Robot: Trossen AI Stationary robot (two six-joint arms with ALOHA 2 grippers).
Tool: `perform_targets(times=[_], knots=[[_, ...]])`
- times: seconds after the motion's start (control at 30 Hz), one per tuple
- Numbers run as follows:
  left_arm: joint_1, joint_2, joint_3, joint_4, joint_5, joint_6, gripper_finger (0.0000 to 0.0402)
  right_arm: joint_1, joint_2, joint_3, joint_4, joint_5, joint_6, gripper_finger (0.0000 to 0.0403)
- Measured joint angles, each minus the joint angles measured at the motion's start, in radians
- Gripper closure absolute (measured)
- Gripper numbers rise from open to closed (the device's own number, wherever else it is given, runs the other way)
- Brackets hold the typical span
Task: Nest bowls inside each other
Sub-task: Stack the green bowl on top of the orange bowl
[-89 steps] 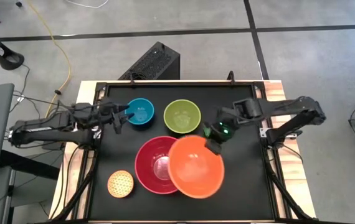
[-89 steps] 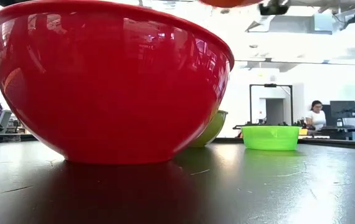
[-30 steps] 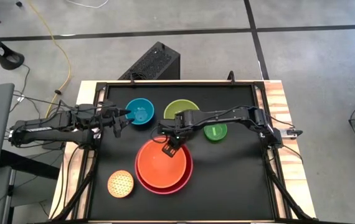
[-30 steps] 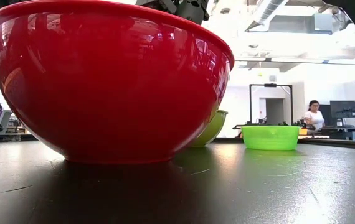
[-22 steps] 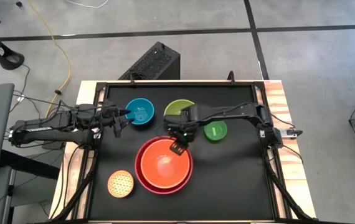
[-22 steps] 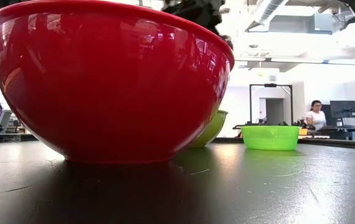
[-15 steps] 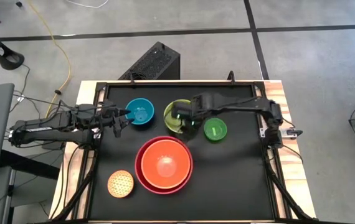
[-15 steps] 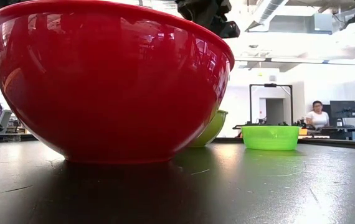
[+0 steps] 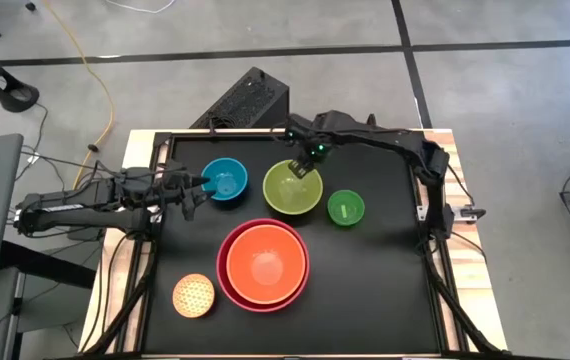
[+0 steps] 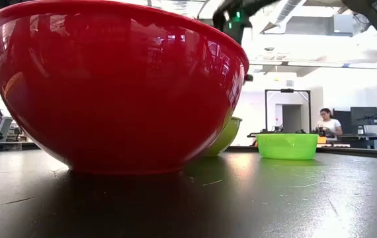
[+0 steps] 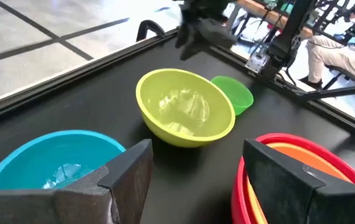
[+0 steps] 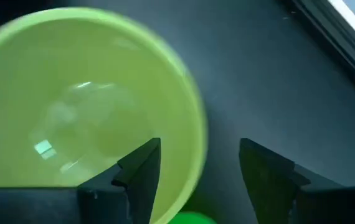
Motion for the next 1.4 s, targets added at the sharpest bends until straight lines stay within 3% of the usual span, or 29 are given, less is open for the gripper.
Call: perform_targets(times=[0.27, 0.53, 0.67, 0.9, 1.17, 1.4], knots=[[0.000, 0.000, 0.000, -0.062, -0.018, -0.042, 0.0162, -0.053, 0.000, -0.193, 0.203, -0.147, -0.084, 0.0169], [0.000, 0.000, 0.000, -0.106, -0.050, -0.093, 0.0162, -0.055, 0.001, -0.316, 0.324, -0.160, -0.087, 0.0186], [0.000, 0.000, 0.000, -0.105, -0.051, -0.100, 0.0162, -0.054, 0.000, -0.345, 0.381, -0.160, -0.086, 0.0241], [0.000, 0.000, 0.000, -0.139, -0.056, -0.100, 0.0162, -0.054, -0.011, -0.347, 0.398, -0.181, -0.081, 0.0384], [0.000, -0.015, -0.002, -0.087, -0.048, -0.007, 0.0162, -0.006, -0.089, -0.315, 0.368, -0.169, -0.037, 0.0381], [0.000, -0.055, -0.002, 0.011, 0.022, 0.074, 0.0162, 0.098, -0.220, -0.263, 0.410, -0.121, 0.063, 0.0387]])
